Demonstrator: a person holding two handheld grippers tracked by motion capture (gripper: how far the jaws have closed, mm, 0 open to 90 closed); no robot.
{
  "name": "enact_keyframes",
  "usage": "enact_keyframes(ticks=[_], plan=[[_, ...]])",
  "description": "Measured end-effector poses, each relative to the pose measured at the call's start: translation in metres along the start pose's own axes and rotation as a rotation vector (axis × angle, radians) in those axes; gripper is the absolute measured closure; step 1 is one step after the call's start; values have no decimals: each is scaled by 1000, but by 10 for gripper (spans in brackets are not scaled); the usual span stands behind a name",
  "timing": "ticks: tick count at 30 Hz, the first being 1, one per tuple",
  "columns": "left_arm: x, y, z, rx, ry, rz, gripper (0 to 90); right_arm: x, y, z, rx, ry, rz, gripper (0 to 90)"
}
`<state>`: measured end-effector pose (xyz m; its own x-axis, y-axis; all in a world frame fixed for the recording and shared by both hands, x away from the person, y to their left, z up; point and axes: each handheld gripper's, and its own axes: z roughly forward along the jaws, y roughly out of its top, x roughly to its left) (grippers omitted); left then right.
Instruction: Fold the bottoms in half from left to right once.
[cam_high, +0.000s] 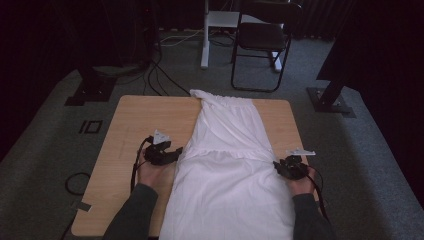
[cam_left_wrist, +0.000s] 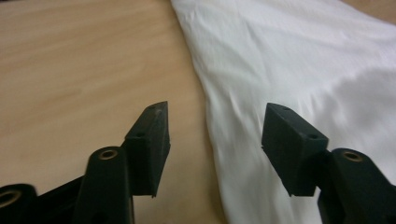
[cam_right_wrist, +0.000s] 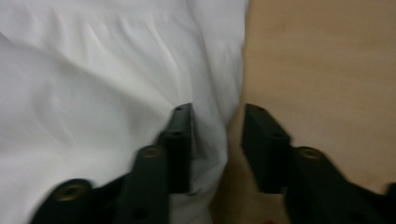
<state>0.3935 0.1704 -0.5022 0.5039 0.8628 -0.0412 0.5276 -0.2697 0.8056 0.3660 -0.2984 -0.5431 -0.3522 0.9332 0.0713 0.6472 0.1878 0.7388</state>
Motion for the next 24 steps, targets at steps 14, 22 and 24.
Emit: enact_keyframes(ticks=[14,22,24], plan=[[-11,18,101,174,-54,3,672,8,63,79,27,89,-39,691],[-14,-3,74,166,-38,45,855,25,40,65,40,70,-67,833],[-19,-23,51,156,-47,43,854,35,25,52,46,102,-84,839]])
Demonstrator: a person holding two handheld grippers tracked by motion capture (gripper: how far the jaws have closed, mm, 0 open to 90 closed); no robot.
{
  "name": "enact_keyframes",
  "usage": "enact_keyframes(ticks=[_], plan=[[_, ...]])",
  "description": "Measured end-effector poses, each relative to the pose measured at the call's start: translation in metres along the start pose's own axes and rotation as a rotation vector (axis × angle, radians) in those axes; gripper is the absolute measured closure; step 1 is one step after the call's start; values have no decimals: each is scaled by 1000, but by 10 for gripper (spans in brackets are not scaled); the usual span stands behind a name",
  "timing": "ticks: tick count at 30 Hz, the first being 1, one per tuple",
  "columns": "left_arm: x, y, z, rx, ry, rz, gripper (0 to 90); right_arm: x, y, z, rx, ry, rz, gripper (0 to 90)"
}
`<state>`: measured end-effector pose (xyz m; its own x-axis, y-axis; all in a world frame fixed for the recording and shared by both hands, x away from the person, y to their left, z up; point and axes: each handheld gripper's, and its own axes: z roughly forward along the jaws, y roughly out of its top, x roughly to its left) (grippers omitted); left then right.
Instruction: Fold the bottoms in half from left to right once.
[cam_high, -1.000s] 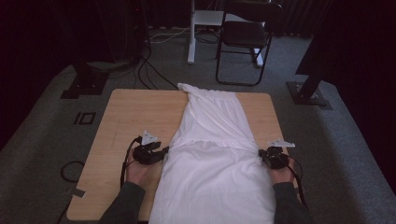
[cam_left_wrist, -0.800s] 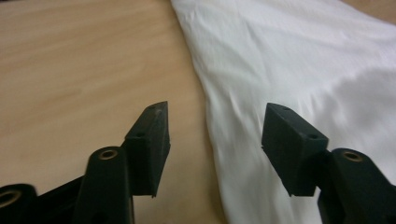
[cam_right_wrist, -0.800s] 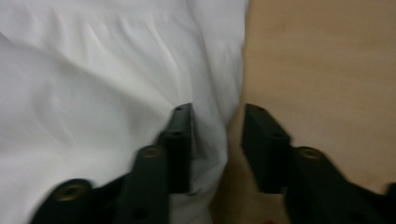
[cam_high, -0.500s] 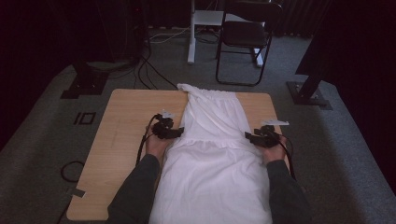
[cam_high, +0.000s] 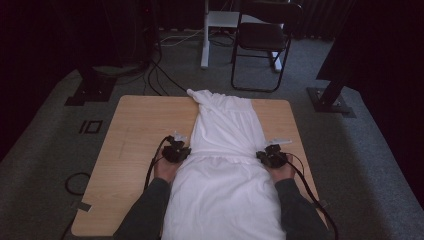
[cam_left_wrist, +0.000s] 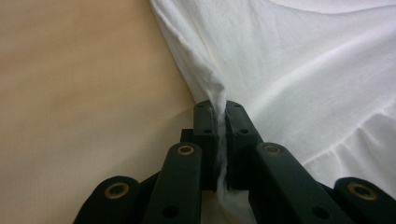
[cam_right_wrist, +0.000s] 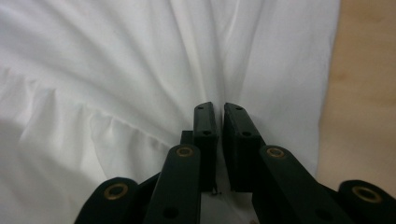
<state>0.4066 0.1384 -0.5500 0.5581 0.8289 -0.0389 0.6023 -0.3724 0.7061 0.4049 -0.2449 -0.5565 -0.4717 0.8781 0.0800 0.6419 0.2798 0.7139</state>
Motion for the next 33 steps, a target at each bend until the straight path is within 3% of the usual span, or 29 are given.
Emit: enact_keyframes(ticks=[1,2,4,6,7,9,10,13,15,17,19,20,21,22,24,25,26,27,28,30,33], plan=[[0,0,0,0,0,0,853,0,0,0,0,0,0,839],[-5,-11,-9,-2,-3,9,851,11,-13,-12,9,32,-4,840],[-16,-36,-30,-12,-12,33,847,20,-24,-21,17,59,-1,842],[-18,-41,-35,-13,-15,37,837,29,-34,-31,37,101,-20,840],[-22,-52,-44,-26,-15,56,828,32,-36,-35,64,126,-27,828],[-24,-57,-47,-36,-3,79,811,36,-35,-39,103,144,-50,731],[-24,-57,-47,-36,-3,79,802,36,-35,-39,103,144,-50,731],[-22,-56,-45,-39,-5,66,790,35,-21,-42,57,136,-73,597],[-23,-55,-43,-51,-4,61,791,31,6,-36,-4,173,-76,509],[-24,-56,-43,-58,-1,60,802,29,27,-17,21,203,-72,506],[-24,-57,-43,-61,-1,60,808,29,33,-11,17,201,-71,516],[-24,-57,-43,-61,0,62,817,30,49,9,5,207,-69,533],[-24,-57,-43,-62,0,61,817,30,49,9,5,207,-69,533],[-25,-57,-43,-64,0,62,819,33,56,26,-6,238,-70,536],[-25,-58,-43,-67,0,63,820,35,58,31,-3,236,-76,538],[-25,-58,-43,-69,2,63,820,41,61,43,23,226,-117,609],[-25,-58,-43,-69,2,63,820,41,61,43,23,226,-117,609],[-25,-58,-43,-69,3,63,820,43,61,47,45,234,-140,707],[-24,-58,-43,-71,-1,64,819,48,62,46,65,177,-209,888],[-24,-59,-43,-77,-7,57,818,46,66,33,18,119,-212,895],[-25,-59,-43,-71,-3,62,814,30,76,-3,-132,37,-127,897]])
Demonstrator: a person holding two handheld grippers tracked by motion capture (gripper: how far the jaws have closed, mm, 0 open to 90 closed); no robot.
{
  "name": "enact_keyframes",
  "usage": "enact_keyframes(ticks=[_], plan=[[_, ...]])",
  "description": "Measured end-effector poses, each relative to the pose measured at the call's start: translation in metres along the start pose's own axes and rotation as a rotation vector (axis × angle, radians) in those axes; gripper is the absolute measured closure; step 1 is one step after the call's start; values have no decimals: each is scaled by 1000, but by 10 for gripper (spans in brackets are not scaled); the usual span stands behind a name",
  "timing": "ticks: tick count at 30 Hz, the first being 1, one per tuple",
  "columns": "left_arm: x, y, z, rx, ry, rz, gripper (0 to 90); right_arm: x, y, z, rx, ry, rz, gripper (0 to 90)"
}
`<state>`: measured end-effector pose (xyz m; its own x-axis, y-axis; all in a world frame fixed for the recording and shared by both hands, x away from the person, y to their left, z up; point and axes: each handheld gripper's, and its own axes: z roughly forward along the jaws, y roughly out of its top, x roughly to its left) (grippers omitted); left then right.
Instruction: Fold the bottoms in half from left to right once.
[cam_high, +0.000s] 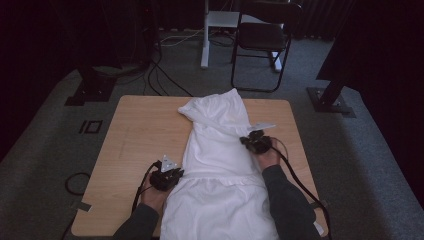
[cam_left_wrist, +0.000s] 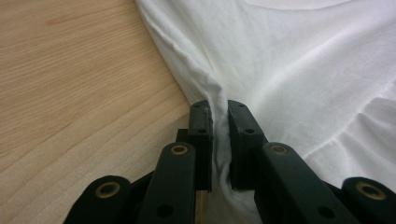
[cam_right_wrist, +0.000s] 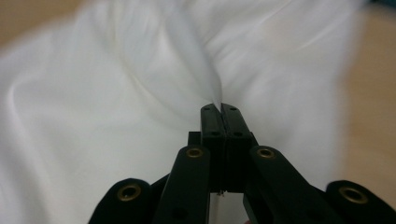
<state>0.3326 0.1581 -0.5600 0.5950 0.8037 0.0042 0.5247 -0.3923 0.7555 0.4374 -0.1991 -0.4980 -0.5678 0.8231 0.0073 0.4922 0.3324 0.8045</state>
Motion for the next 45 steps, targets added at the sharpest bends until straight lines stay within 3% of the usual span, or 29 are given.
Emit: enact_keyframes(ticks=[1,2,4,5,7,8,9,10,11,13,18,20,21,22,23,24,25,27,29,37,40,42,45], plan=[[-1,0,0,0,-1,7,808,-7,2,-12,-36,-43,17,896],[-5,1,0,-1,-25,20,806,-13,2,-22,-66,-51,37,896],[-5,1,0,-1,-25,20,805,-20,-1,-28,-70,-63,57,896],[-13,4,3,8,-21,58,784,-27,-11,-23,-29,-78,60,890],[-13,6,3,11,-19,68,681,-33,-26,-9,32,-90,61,887],[-13,8,2,1,-11,67,681,-33,-26,-9,32,-90,61,887],[-11,11,1,-12,0,61,581,-39,-40,5,74,-84,92,886],[-7,16,0,-23,7,51,581,-39,-40,5,74,-84,92,886],[1,30,1,-39,-4,22,531,-42,-48,14,107,-85,114,886],[4,39,4,-40,-11,18,481,-42,-50,20,125,-87,120,886],[10,81,43,-8,13,24,443,-41,-51,24,144,-89,126,883],[9,90,64,21,41,38,429,-42,-51,24,143,-83,138,880],[9,91,80,62,53,46,459,-42,-52,24,138,-80,141,877],[9,91,80,62,53,46,562,-42,-52,24,138,-80,141,877],[8,89,84,76,49,38,562,-42,-52,24,133,-79,143,876],[9,87,84,57,15,11,679,-42,-53,23,128,-77,146,875],[7,85,83,53,12,6,819,-42,-56,22,118,-70,159,874],[1,80,77,55,43,61,831,-41,-57,21,114,-66,166,874],[-1,72,69,47,40,49,833,-38,-59,19,114,-58,173,872],[-16,12,13,-10,0,44,818,14,-97,-31,144,42,127,841],[-20,-1,2,-26,-22,31,811,32,-108,-46,163,60,100,830],[-22,0,2,-19,-7,53,804,38,-107,-50,184,62,78,734],[-23,1,4,-21,-2,58,798,41,-89,-54,119,84,14,542]])
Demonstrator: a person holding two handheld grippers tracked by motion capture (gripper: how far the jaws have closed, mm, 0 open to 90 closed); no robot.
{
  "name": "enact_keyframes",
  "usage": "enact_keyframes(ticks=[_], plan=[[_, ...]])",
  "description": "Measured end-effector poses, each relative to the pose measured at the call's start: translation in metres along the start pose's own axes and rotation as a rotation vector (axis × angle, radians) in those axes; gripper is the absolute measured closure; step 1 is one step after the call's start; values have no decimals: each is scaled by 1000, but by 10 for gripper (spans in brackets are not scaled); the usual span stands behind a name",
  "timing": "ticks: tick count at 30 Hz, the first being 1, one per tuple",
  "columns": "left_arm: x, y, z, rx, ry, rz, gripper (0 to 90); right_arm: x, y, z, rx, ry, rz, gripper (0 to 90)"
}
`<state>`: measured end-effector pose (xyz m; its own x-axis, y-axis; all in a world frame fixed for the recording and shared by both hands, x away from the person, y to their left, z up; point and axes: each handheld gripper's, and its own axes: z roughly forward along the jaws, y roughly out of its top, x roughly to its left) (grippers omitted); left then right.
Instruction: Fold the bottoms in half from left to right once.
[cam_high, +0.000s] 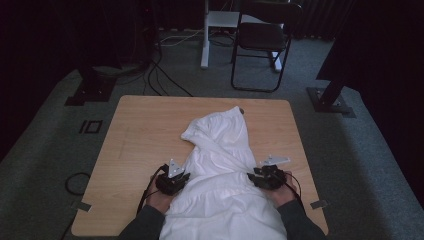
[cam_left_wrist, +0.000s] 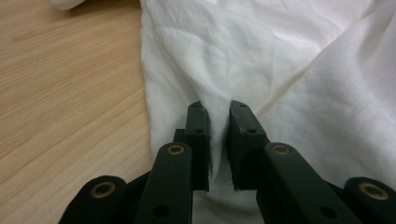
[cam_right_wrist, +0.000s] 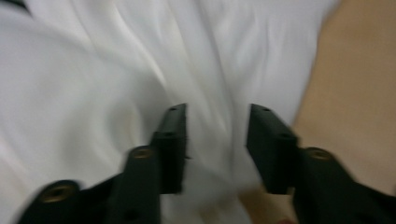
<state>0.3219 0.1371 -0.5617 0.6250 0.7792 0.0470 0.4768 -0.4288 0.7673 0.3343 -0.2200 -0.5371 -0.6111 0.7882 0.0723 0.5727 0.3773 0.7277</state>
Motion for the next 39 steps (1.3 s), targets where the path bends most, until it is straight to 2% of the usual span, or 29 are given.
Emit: enact_keyframes(ticks=[3,4,6,7,9,10,12,15,17,18,19,20,21,23,24,26,27,28,29,30,31,32,33,35,37,38,39], plan=[[0,0,1,-6,-3,-2,797,4,34,0,-74,30,-52,518],[1,0,0,-5,-6,-9,795,6,45,4,-86,46,-79,579],[1,0,0,-4,-5,-6,793,9,65,19,-83,62,-150,772],[0,0,0,-5,-3,-2,792,10,72,26,-77,80,-165,845],[-1,0,0,-4,4,6,792,12,88,48,-66,121,-172,874],[-1,0,0,-3,5,7,793,14,94,58,-63,117,-176,853],[0,0,0,-3,5,6,792,18,102,73,-66,123,-162,675],[-1,0,0,-3,9,10,792,25,109,94,-32,118,-188,510],[-1,0,0,-3,10,12,792,24,112,105,-12,94,-201,535],[-2,-1,0,-3,12,15,792,22,113,108,-10,92,-187,665],[-2,-1,0,-5,16,18,793,17,116,108,-16,109,-168,772],[-3,-1,0,-5,18,21,794,12,119,104,-38,102,-151,830],[-3,-1,0,-5,18,22,795,7,122,98,-74,82,-120,843],[-3,-1,0,-7,13,22,798,-8,129,81,-157,81,-31,862],[-3,-1,0,-6,11,25,804,-16,131,72,-191,64,1,866],[-5,-1,0,-5,8,32,813,-32,134,57,-224,75,56,854],[-5,-1,-1,-2,2,38,815,-38,134,52,-224,74,71,853],[-7,-1,-1,-1,8,39,822,-42,133,48,-223,48,72,880],[-8,-1,-1,2,11,45,824,-46,131,45,-232,-9,71,876],[-8,-1,-2,1,10,44,824,-52,128,41,-242,-16,92,882],[-8,-1,-2,1,10,44,824,-52,128,41,-242,-16,92,882],[-8,-2,-2,-1,5,41,824,-59,125,37,-254,-26,130,887],[-9,-1,-2,1,8,48,824,-69,115,38,-220,-79,147,889],[-10,-1,-2,3,11,52,824,-72,107,47,-171,-105,130,887],[-11,-2,-2,4,15,50,824,-74,103,53,-156,-94,146,884],[-12,-2,-3,7,12,47,820,-80,95,67,-133,-51,164,843],[-12,-2,-3,7,12,47,817,-80,95,67,-133,-51,164,843]])
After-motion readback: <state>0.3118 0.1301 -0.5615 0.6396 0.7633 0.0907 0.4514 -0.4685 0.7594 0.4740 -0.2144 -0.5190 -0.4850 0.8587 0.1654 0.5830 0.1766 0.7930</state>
